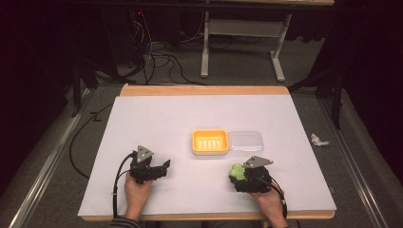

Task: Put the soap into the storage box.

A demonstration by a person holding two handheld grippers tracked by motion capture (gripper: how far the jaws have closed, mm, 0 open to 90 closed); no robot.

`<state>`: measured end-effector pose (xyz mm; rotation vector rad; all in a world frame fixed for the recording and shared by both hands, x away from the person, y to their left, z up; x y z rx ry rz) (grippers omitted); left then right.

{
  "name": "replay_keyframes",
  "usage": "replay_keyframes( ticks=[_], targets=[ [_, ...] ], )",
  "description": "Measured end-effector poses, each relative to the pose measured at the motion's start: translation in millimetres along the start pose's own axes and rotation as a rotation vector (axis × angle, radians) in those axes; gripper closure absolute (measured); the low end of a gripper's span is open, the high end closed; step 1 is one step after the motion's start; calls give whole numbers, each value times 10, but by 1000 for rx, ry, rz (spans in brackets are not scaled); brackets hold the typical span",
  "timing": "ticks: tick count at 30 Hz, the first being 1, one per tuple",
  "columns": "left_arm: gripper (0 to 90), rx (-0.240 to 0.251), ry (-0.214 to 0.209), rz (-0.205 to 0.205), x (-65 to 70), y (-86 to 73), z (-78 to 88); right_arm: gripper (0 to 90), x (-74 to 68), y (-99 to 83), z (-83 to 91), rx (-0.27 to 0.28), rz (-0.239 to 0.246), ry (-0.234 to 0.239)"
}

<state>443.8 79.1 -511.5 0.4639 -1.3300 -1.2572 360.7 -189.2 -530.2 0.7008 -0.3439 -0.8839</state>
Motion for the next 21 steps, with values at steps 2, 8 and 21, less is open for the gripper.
replay_keyframes(
  ticks=[2,8,21],
  targets=[
    [189,0,1,0,-1,0,0,261,-1,4,12,8,0,0],
    [189,0,1,0,-1,0,0,265,-1,32,71,41,10,-3],
    [189,3,-1,4,1,3,-1,269,32,123,208,101,10,-13]
  ],
)
Point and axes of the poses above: each handheld gripper's, and its own axes: z roughly backward along the jaws, y roughly out of its top, x roughly to its right, the point moved 8 cm from there along -z, roughly forward along the jaws, and after that the axes turned 3 degrees about y, right-handed, at the moved point
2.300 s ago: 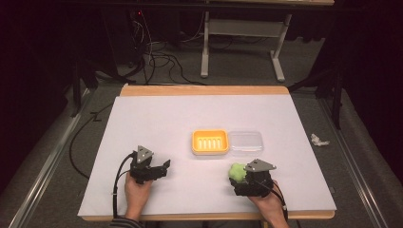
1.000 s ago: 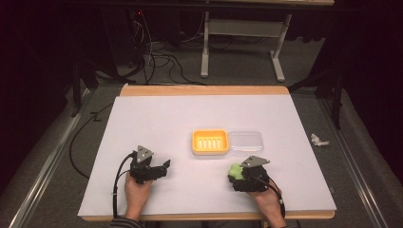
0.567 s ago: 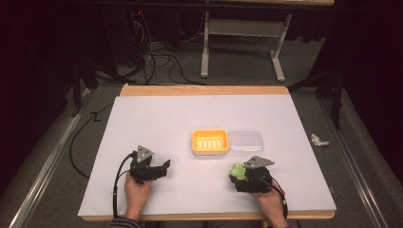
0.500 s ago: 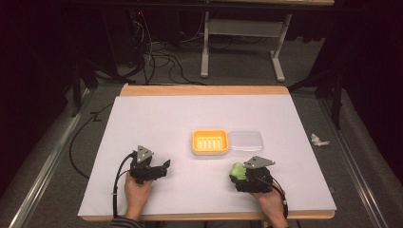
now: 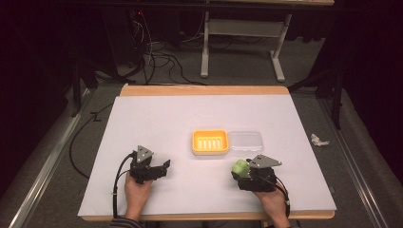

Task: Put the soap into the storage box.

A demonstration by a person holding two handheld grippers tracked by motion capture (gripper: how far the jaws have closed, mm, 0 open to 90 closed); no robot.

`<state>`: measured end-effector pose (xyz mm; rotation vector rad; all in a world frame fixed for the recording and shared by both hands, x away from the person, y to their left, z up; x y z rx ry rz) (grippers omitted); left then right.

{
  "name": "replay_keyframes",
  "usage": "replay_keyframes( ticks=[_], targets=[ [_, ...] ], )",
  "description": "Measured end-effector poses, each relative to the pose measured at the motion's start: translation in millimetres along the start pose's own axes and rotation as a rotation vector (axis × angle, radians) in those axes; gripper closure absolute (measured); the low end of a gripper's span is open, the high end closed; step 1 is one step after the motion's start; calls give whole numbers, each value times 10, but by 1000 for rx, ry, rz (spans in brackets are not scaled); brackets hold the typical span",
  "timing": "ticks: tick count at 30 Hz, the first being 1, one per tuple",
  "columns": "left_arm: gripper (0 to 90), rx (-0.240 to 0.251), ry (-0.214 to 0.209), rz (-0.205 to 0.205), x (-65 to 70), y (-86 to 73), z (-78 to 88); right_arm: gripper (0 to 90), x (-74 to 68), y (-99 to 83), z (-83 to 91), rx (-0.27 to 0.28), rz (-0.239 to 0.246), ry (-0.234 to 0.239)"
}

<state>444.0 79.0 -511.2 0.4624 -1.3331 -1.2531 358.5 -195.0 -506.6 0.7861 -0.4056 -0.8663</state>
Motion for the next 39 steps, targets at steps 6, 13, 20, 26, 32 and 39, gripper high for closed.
replay_keyframes(
  ticks=[6,13,20,26,32,39],
  targets=[
    [189,2,-2,3,3,2,1,270,16,70,59,19,-7,3],
    [188,0,-2,2,1,2,1,270,27,221,135,44,-4,20],
    [188,-1,-1,3,-1,0,0,270,5,403,218,81,-15,63],
    [188,-6,-1,4,-3,0,2,270,10,530,242,91,-10,80],
    [188,-4,-2,8,-1,2,2,271,8,633,231,89,9,80],
    [187,-1,-7,5,2,3,7,271,6,774,152,83,14,103]
  ],
)
Point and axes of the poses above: each handheld gripper's, and its own axes: z roughly backward along the jaws, y roughly out of its top, x roughly to its right, the point moved 8 cm from there along -z, roughly forward along the jaws, and after that the axes turned 3 degrees about y, right-handed, at the moved point
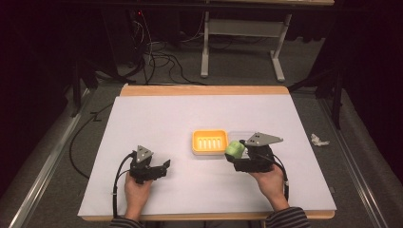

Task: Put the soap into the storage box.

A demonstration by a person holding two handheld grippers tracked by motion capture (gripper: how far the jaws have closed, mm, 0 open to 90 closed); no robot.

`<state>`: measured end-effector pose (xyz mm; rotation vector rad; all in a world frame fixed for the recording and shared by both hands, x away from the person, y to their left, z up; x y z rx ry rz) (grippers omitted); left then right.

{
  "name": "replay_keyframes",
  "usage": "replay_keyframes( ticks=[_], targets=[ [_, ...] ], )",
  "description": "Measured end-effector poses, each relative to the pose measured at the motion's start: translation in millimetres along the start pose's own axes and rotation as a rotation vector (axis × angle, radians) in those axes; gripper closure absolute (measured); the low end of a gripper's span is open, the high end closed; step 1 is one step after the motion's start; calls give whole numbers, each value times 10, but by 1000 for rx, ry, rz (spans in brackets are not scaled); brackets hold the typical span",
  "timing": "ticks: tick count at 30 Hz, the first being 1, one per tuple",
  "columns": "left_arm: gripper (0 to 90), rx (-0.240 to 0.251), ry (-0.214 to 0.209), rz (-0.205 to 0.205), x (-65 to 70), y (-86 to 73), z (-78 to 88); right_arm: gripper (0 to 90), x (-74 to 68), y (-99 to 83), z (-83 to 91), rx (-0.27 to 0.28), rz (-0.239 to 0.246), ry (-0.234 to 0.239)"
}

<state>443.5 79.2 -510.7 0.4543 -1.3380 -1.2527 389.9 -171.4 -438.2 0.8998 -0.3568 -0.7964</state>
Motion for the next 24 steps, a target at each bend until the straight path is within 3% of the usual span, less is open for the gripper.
replay_keyframes(
  ticks=[13,24],
  targets=[
    [185,1,-5,2,3,3,6,271,32,174,-177,-24,11,13],
    [186,1,-5,2,6,2,7,271,109,233,-384,-66,-25,23]
  ],
)
Point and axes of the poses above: each handheld gripper's, and its own axes: z roughly backward along the jaws, y roughly out of its top, x roughly to its right, the point moved 8 cm from there along -z, roughly forward along the jaws, and after that the axes turned 3 degrees about y, right-handed, at the moved point
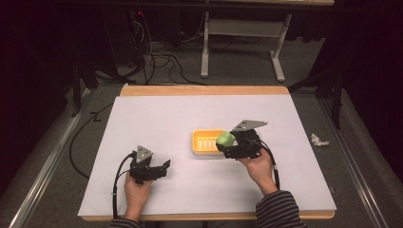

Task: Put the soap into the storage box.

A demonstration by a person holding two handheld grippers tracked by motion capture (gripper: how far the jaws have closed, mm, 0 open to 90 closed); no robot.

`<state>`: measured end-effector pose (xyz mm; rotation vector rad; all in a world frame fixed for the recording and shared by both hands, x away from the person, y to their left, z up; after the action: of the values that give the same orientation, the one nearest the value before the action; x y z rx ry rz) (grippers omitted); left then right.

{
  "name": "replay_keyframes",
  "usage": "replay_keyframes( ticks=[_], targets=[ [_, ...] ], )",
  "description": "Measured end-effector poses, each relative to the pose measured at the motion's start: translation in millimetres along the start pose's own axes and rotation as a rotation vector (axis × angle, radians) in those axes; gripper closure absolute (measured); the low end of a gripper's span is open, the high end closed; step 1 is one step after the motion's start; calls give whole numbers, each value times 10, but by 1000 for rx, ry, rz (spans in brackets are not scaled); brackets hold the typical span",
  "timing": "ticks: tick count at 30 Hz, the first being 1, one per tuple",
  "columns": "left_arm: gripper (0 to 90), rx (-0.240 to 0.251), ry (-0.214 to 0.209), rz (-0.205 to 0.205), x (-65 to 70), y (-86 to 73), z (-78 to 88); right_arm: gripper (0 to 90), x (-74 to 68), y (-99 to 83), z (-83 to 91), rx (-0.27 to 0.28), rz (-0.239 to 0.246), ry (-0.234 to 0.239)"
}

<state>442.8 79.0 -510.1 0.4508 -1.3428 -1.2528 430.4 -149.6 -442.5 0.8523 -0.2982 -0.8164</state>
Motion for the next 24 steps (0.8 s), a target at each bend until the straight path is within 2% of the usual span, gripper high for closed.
replay_keyframes(
  ticks=[10,24],
  targets=[
    [185,-1,-2,3,1,0,1,271,62,-8,-202,-41,-19,4],
    [185,2,-7,9,7,4,2,271,134,-26,-400,-84,-41,-11]
  ],
)
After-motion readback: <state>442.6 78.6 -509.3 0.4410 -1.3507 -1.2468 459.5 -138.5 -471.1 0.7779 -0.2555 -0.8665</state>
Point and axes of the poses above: each handheld gripper's, and its own axes: z roughly backward along the jaws, y roughly out of its top, x roughly to its right, the point moved 8 cm from there along -z, roughly forward along the jaws, and after that the axes turned 3 degrees about y, right-handed, at the moved point
